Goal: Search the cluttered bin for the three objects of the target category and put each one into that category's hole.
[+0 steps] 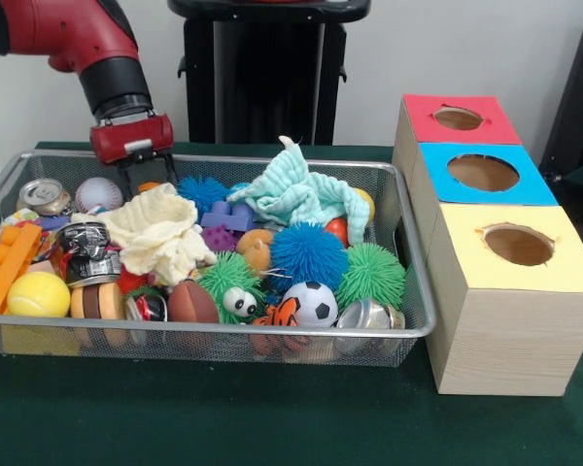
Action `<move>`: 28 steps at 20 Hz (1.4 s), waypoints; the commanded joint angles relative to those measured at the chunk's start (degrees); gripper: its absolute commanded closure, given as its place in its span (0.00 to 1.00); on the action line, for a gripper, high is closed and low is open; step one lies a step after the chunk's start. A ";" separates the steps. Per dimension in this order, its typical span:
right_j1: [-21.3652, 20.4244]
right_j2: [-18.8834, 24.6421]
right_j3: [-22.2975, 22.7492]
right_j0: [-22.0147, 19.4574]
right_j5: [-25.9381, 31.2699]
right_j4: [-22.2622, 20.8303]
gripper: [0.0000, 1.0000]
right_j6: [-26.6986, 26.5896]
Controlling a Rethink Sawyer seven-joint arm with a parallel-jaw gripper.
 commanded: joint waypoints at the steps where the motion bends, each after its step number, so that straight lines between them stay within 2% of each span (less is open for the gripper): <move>1: 3.59 3.63 -4.71 -0.22 -5.72 8.75 0.00 -30.52; 6: 3.09 1.45 -3.35 -0.13 -9.27 13.83 0.00 -36.81; 13: 2.53 -0.25 -1.98 1.19 -12.75 16.47 0.00 -41.77; 17: 3.41 -1.28 -3.14 2.43 -10.43 15.97 0.00 -40.09; 28: 4.73 -2.50 -4.09 3.00 -11.72 17.10 0.00 -38.38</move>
